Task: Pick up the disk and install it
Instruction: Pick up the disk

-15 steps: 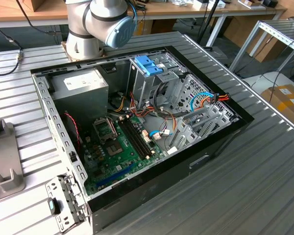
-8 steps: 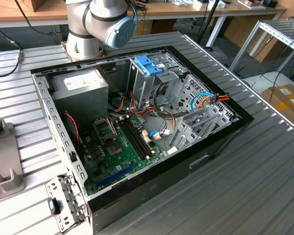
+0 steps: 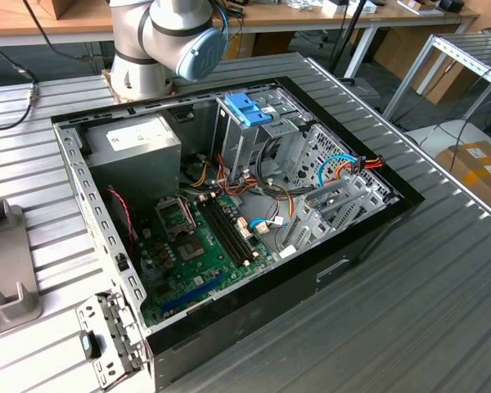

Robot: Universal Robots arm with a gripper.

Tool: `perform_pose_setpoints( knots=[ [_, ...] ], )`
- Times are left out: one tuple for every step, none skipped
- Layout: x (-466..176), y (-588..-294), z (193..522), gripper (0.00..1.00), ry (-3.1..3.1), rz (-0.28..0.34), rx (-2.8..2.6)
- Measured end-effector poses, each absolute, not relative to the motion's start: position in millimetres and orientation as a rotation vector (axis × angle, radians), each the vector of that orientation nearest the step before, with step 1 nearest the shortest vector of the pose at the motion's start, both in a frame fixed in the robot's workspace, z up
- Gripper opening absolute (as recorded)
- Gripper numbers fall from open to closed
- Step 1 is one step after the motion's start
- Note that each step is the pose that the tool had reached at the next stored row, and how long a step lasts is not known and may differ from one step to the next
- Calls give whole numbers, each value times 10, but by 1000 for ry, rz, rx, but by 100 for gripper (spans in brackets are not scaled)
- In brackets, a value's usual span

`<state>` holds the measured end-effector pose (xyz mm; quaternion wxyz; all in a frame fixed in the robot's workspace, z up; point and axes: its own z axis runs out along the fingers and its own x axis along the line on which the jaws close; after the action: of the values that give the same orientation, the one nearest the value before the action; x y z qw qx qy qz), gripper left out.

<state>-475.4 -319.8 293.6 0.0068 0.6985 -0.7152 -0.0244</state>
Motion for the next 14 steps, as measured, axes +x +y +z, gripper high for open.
perform_pose_setpoints(
  knots=[
    [-4754,-3198,2936,60,-2237,-76,2185],
    [-4754,-3198,2936,60,-2237,-76,2185],
    [-4754,-3198,2934,60,-2237,-76,2185],
    [-4754,-3198,2934,60,-2237,-76,2185],
    [-4754,-3198,2934,60,-2237,-76,2185],
    [-4754,-3198,2933,60,-2237,-76,2185],
    [-4754,-3197,2933,58,-2237,-76,2185],
    [-4754,-3198,2933,52,-2237,-76,2185],
    [-4754,-3198,2933,45,-2237,-76,2185],
    [-4754,-3198,2933,45,-2237,-76,2185],
    [-4754,-3198,2933,45,-2237,-76,2185],
    [-4754,-3198,2933,40,-2237,-76,2185],
    [-4754,-3198,2933,37,-2237,-76,2185],
    [-4754,-3198,2932,37,-2237,-76,2185]
  ],
)
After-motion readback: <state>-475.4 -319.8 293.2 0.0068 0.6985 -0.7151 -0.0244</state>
